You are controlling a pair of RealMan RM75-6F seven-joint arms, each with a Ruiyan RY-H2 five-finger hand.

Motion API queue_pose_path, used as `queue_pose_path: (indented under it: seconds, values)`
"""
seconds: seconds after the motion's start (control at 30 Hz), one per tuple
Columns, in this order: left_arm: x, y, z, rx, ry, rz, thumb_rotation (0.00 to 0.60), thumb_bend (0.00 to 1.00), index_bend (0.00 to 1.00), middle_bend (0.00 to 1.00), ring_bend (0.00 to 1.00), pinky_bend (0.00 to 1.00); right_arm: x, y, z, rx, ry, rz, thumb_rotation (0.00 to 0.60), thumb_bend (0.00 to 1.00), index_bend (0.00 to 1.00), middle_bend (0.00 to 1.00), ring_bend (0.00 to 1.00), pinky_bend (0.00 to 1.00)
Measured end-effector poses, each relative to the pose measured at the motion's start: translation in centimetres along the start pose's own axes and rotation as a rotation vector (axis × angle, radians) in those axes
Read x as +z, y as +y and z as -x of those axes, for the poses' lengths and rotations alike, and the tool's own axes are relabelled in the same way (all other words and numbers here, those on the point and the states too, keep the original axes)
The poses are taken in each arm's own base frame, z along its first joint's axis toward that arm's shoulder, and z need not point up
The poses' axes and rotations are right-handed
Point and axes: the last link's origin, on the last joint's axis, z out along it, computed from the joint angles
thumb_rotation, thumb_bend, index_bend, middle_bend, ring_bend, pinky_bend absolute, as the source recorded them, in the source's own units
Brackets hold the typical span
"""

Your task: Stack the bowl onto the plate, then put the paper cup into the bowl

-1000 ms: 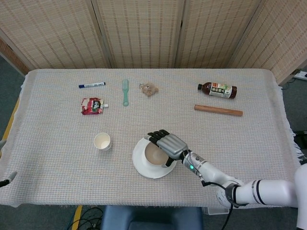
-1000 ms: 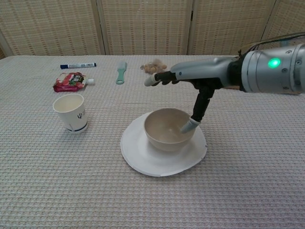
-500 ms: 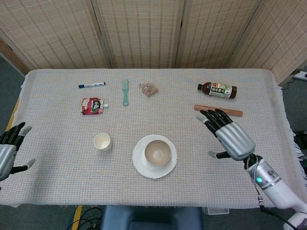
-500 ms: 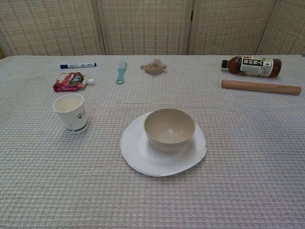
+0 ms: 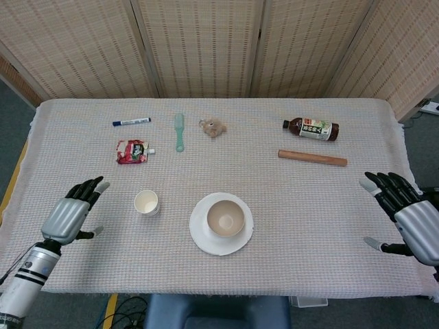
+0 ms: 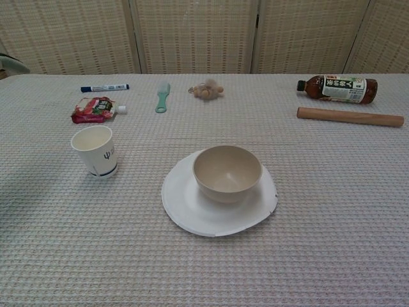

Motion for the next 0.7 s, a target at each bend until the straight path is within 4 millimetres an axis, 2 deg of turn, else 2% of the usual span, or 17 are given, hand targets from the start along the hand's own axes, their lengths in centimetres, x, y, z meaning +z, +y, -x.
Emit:
queue_pose_path:
  seconds: [0.17, 0.3, 0.7]
  values:
    - [1.8, 1.9, 1.4, -0.017, -0.03, 0.023, 0.6, 0.26, 0.01, 0.0, 0.0, 0.15, -1.4, 1.0, 0.5, -0.001, 0.0, -0.004, 0.6, 0.0, 0.0, 0.0, 0.0, 0.0]
    - [3.3, 2.4, 2.0, -0.006, -0.048, 0.03, 0.6, 0.26, 0.0, 0.0, 0.0, 0.15, -1.9, 1.6, 0.9, 0.004, -0.007, -0.013, 0.6, 0.01, 0.0, 0.0, 0.0, 0.0]
    - [7.3, 3.9, 2.6, 0.054, -0.125, 0.085, 0.6, 0.26, 0.09, 0.0, 0.0, 0.15, -0.6, 2.7, 1.9, 0.023, -0.022, -0.023, 0.6, 0.0, 0.0, 0.0, 0.0, 0.0]
